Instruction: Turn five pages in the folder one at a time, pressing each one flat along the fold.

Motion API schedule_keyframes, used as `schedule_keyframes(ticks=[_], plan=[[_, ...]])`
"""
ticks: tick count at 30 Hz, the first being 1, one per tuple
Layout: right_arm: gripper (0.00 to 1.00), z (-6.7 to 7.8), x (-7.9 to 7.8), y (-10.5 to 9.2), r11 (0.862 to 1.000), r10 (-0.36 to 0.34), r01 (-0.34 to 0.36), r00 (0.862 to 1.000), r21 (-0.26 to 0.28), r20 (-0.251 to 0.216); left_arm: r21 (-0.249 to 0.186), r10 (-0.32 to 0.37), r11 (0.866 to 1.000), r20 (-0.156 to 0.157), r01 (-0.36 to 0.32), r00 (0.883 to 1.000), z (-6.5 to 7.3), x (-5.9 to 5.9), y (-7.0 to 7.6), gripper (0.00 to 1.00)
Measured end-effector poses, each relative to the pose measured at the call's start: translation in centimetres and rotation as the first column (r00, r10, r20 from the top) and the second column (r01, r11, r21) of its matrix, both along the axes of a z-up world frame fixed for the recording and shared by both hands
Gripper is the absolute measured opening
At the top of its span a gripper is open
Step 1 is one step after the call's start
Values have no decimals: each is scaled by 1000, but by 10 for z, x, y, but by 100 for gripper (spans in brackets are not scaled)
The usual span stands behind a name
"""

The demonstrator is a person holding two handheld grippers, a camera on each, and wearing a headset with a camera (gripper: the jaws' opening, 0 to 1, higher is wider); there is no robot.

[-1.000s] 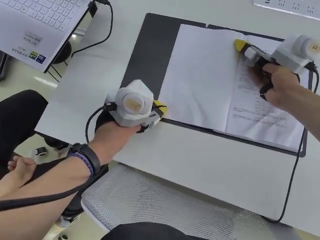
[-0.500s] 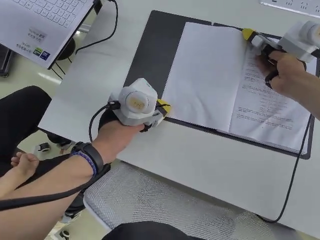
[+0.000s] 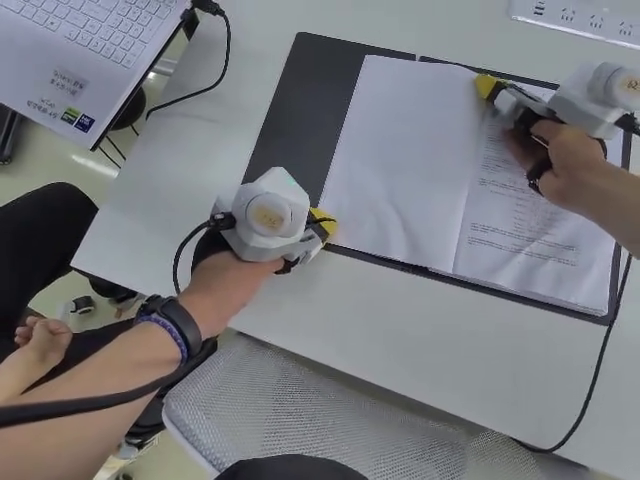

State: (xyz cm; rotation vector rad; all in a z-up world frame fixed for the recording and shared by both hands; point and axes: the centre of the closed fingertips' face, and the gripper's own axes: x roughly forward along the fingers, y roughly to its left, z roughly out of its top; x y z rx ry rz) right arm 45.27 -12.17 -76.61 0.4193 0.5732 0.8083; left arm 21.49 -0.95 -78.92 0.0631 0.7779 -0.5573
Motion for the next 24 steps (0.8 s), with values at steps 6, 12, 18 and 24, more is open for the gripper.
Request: schedule_keyframes(ticks=[6, 12, 18, 24], plan=[[0, -7, -16, -4, 997, 72, -71, 997, -33, 34, 1, -6, 1000, -3, 6, 1000, 0, 0, 0, 0], [0, -6, -43, -7, 993, 111, -110, 992, -35, 51, -15, 5, 1000, -9, -5, 1000, 0, 0, 1, 0], [0, -1, -71, -7, 992, 128, -128, 991, -5, 44, -15, 4, 1000, -7, -4, 1000, 0, 1, 1, 0], [0, 4, -99, -7, 989, 143, -144, 989, 29, 40, -25, 14, 1000, -10, -14, 1000, 0, 1, 1, 0]])
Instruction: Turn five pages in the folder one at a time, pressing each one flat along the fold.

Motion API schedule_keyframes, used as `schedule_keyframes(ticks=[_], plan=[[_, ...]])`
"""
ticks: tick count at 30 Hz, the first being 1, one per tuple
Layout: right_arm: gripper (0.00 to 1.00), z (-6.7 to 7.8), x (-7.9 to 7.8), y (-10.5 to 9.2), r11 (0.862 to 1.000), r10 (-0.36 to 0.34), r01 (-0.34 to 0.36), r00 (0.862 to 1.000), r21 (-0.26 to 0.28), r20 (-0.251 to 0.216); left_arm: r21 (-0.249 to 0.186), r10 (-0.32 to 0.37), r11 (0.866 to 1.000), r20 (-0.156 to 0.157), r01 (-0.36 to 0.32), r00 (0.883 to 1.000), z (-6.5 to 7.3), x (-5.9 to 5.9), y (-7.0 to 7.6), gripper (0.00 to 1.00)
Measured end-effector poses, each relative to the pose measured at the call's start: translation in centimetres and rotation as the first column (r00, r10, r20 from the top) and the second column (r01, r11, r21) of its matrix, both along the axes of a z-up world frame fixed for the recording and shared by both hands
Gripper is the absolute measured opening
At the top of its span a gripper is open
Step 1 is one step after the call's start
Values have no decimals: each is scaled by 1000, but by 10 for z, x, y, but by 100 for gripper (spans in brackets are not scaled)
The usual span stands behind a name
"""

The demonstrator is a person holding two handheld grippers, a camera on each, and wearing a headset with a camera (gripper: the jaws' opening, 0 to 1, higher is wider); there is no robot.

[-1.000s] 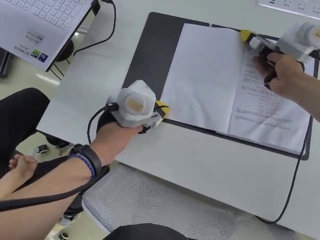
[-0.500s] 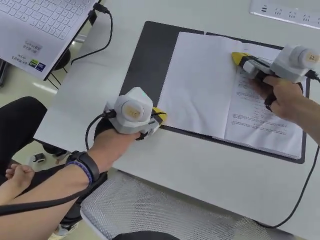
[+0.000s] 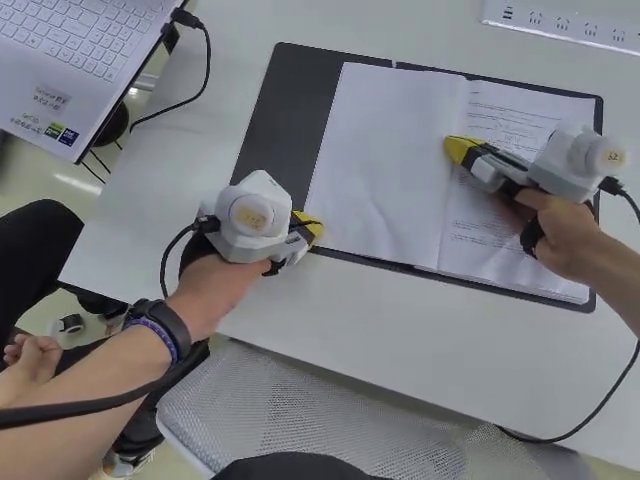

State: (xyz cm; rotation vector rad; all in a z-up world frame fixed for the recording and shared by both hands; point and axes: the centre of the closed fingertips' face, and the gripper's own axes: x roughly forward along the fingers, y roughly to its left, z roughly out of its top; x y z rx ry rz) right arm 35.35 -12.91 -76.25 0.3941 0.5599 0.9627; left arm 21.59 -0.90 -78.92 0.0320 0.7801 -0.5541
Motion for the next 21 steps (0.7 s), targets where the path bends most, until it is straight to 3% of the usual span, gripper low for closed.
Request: schedule_keyframes(ticks=[5, 12, 21], plan=[[0, 3, -23, -1, 1000, 18, -18, 1000, 17, -7, 2, 0, 1000, 2, 0, 1000, 0, 0, 0, 0], [0, 2, -61, 0, 996, 90, -90, 996, 0, -8, 3, -3, 1000, 2, 3, 1000, -1, 0, 0, 0], [0, 1, -92, -3, 995, 99, -98, 995, 18, -34, 11, -4, 1000, 1, 4, 1000, -1, 0, 0, 0]])
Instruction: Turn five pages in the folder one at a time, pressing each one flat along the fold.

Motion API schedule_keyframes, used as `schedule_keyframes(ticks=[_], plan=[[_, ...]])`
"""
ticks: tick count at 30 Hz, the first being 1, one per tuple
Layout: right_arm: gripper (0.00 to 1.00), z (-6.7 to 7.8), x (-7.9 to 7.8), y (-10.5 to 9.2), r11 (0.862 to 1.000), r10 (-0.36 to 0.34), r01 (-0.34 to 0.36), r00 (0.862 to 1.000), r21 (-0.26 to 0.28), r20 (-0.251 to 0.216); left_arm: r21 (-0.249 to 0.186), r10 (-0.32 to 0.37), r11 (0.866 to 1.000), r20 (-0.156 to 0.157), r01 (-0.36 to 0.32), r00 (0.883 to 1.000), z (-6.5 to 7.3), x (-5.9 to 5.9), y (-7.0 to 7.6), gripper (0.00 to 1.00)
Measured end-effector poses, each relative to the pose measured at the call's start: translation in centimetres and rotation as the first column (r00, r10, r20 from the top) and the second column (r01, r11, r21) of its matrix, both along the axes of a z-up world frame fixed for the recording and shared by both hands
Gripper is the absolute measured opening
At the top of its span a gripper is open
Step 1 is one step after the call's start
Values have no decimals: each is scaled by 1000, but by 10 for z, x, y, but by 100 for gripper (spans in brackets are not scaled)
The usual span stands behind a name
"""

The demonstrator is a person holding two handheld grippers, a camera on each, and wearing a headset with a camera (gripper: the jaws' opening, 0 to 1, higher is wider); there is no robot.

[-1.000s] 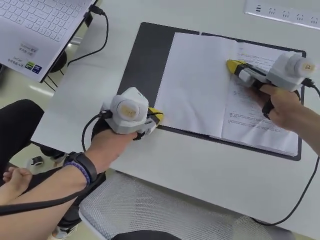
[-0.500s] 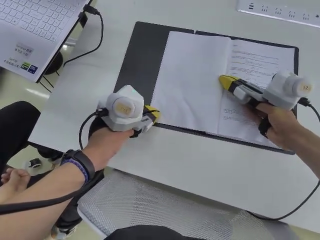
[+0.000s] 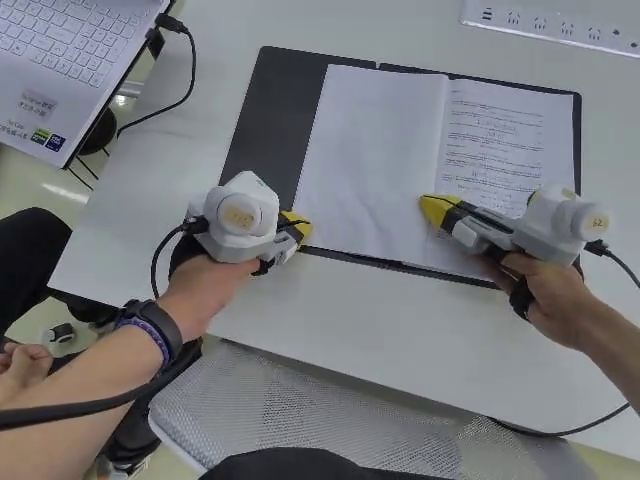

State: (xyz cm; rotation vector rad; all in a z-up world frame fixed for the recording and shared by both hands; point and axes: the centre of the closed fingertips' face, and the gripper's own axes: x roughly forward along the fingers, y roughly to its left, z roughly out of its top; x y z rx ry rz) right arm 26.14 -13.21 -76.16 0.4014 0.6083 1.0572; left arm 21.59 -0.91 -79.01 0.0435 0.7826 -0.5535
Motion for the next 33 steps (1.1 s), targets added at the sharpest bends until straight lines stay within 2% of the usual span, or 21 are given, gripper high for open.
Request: schedule_keyframes(ticks=[6, 19, 33], plan=[[0, -1, -19, -2, 1000, 27, -27, 1000, 4, -8, -2, 3, 1000, 0, -3, 1000, 0, 0, 0, 0], [0, -4, -44, -3, 997, 78, -78, 997, -17, -15, 2, -2, 1000, 1, 2, 1000, 0, 0, -1, 0], [0, -5, -55, -6, 997, 81, -82, 996, -12, -33, 9, -6, 1000, 4, 6, 1000, 3, -1, -2, 0]])
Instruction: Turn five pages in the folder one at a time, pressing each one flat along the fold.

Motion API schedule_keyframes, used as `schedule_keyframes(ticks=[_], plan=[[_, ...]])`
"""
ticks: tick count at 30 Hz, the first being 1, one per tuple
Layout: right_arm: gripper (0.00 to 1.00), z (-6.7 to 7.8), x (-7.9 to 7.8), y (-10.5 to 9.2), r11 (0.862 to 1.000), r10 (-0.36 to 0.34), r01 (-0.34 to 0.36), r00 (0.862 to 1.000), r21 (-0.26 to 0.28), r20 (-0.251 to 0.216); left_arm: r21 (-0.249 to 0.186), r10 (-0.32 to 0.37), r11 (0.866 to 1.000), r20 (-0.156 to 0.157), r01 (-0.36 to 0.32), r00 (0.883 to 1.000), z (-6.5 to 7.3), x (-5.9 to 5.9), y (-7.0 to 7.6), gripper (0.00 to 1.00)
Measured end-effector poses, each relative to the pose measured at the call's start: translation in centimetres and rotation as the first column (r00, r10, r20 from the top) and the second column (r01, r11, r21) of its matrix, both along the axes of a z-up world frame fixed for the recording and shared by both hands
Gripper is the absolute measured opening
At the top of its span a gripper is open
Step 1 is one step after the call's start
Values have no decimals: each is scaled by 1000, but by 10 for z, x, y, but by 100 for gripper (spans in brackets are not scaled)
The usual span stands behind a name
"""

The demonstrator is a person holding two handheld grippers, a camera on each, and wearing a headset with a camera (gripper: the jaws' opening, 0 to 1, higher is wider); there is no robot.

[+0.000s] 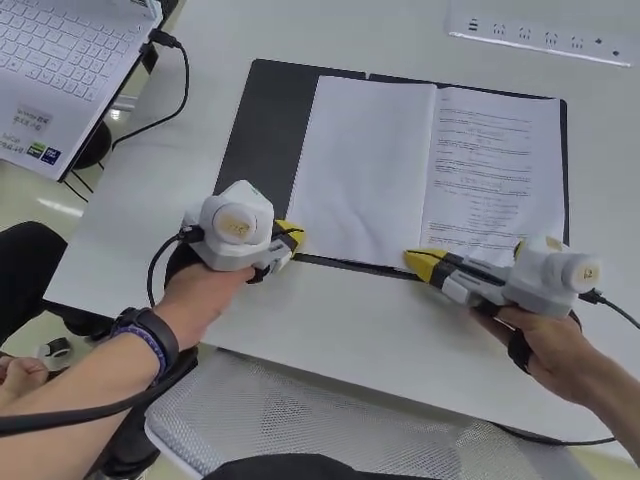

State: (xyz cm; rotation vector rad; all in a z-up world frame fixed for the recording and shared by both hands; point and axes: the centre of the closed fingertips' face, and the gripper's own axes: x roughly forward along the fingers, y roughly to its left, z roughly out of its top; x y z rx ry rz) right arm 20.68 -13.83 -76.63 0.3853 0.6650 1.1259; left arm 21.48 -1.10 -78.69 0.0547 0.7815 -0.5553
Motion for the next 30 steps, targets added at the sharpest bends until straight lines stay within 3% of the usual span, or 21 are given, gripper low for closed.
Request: schedule_keyframes(ticks=[14, 27, 30], plan=[[0, -1, -3, -2, 1000, -13, 13, 1000, 5, -16, 16, -16, 1000, -3, 16, 1000, -3, 1, 0, 0], [0, -9, 0, -7, 1000, -20, 19, 998, -23, -58, 35, -14, 999, -19, 15, 1000, -3, 1, -1, 0], [0, -10, 2, -9, 999, -40, 39, 995, -21, -87, 38, -15, 999, -24, 16, 1000, -3, 1, -1, 0]])
